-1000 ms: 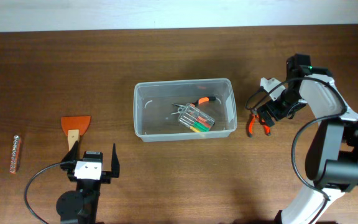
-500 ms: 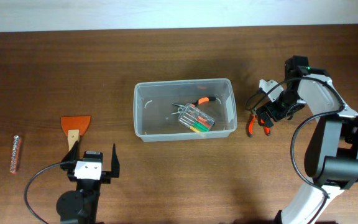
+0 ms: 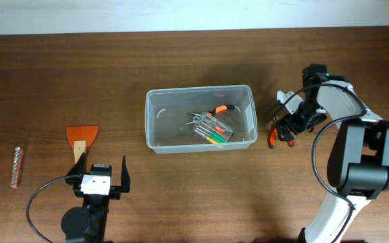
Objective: Pack container
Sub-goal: 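Lower the right gripper and grasp the cutting pliers at the head, then lift the cutting pliers and carry them left over the container, then lower the cutting pliers into the container and open the right gripper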
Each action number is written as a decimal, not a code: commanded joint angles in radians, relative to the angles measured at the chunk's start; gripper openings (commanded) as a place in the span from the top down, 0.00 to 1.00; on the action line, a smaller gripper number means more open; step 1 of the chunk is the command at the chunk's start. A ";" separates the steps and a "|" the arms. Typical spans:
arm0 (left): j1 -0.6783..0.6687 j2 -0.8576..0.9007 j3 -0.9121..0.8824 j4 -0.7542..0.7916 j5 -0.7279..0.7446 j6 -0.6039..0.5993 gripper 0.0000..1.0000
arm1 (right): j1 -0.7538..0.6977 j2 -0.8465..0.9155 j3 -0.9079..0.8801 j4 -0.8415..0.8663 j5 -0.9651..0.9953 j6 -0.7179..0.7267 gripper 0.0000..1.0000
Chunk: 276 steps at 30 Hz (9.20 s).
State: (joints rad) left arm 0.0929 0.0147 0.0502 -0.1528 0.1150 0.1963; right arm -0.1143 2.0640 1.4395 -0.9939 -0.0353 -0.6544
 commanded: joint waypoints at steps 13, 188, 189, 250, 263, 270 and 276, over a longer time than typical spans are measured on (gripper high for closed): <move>0.006 -0.008 -0.007 0.003 -0.006 -0.012 0.01 | 0.023 0.010 -0.003 0.004 0.048 0.019 0.01; 0.006 -0.008 -0.007 0.003 -0.006 -0.012 0.01 | 0.140 0.057 0.906 -0.520 -0.091 0.200 0.96; 0.006 -0.008 -0.007 0.003 -0.006 -0.012 0.01 | 0.153 0.055 0.912 -0.525 -0.094 0.201 0.96; 0.006 -0.008 -0.007 0.003 -0.006 -0.012 0.01 | 0.586 0.060 0.474 -0.272 -0.031 1.816 0.95; 0.006 -0.008 -0.007 0.003 -0.007 -0.012 0.01 | 0.585 0.070 0.419 -0.227 -0.004 1.816 0.89; 0.006 -0.008 -0.007 0.004 -0.006 -0.012 0.01 | 0.585 0.070 0.414 -0.196 0.003 1.815 0.84; 0.006 -0.008 -0.007 0.003 -0.006 -0.012 0.01 | 0.585 0.070 0.414 -0.187 0.003 1.815 0.80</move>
State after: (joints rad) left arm 0.0929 0.0147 0.0502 -0.1528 0.1150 0.1963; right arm 0.4648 2.1258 1.8591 -1.1851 -0.0525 1.1519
